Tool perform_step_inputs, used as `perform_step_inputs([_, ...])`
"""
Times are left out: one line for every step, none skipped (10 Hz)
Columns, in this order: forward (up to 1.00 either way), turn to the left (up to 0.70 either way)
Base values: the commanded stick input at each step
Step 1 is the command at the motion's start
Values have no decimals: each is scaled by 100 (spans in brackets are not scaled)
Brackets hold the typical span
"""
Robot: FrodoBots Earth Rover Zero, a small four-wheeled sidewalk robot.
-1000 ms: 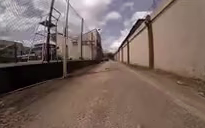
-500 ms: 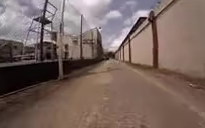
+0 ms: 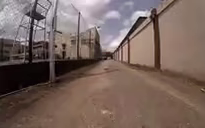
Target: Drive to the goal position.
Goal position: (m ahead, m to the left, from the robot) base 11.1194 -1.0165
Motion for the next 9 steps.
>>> perform_step_inputs([85,0])
perform_step_inputs([85,0])
perform_step_inputs([85,0])
perform_step_inputs([85,0])
perform_step_inputs([85,-7])
perform_step_inputs([85,-31])
perform_step_inputs([85,-34])
perform_step_inputs([85,-34])
perform_step_inputs([85,-34])
